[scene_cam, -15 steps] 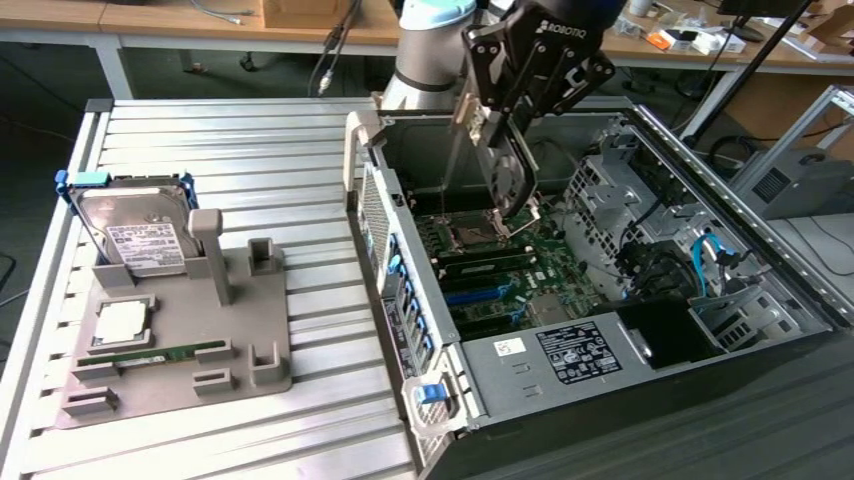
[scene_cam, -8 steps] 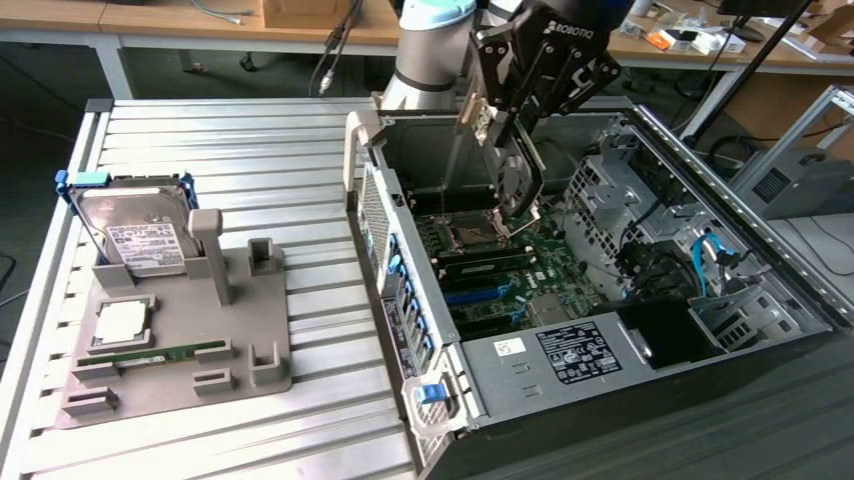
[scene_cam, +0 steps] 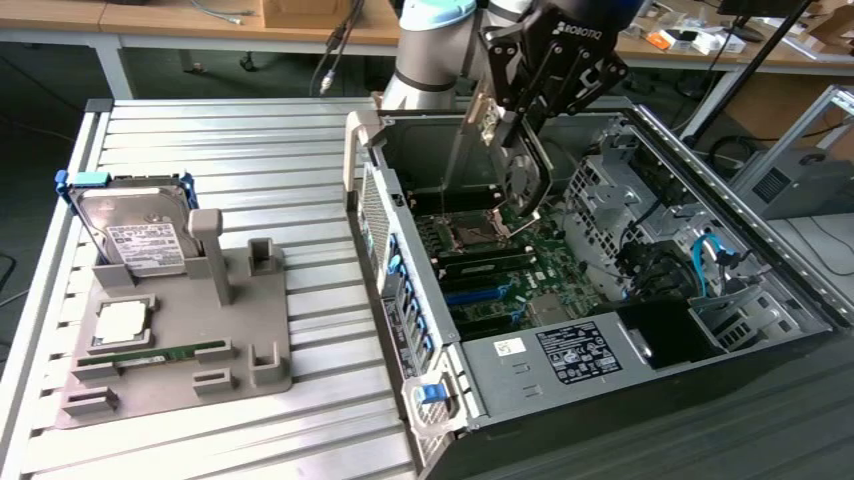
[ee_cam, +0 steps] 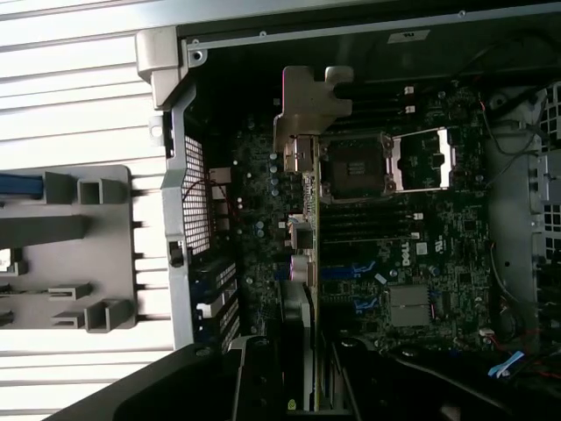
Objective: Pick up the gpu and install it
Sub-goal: 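Pick up the gpu and move the gpu toward the slot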
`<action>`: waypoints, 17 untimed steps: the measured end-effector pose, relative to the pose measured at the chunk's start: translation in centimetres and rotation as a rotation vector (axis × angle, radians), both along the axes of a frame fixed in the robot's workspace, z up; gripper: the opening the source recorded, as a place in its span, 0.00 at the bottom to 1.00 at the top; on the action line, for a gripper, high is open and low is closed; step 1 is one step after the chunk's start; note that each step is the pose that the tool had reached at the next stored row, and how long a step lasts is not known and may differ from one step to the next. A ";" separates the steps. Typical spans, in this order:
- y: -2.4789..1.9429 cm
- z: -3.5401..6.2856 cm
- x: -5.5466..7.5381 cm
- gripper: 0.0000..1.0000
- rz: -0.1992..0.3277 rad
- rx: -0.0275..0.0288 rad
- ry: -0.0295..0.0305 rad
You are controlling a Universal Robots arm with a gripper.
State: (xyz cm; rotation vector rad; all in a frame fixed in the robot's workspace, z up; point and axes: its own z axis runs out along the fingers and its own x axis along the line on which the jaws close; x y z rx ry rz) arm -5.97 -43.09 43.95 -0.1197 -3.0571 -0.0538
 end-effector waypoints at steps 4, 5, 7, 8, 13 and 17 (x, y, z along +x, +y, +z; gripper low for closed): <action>0.00 -0.02 0.5 0.27 0.000 0.0000 0.0000; 0.00 -0.02 0.7 0.27 0.000 0.0000 0.0000; 0.00 -0.03 1.0 0.27 0.000 -0.0001 -0.0001; 0.00 -0.04 1.2 0.27 0.000 -0.0002 0.0000; 0.00 -0.10 2.0 0.27 0.000 -0.0006 0.0000; 0.00 -0.14 2.7 0.27 0.000 -0.0013 0.0000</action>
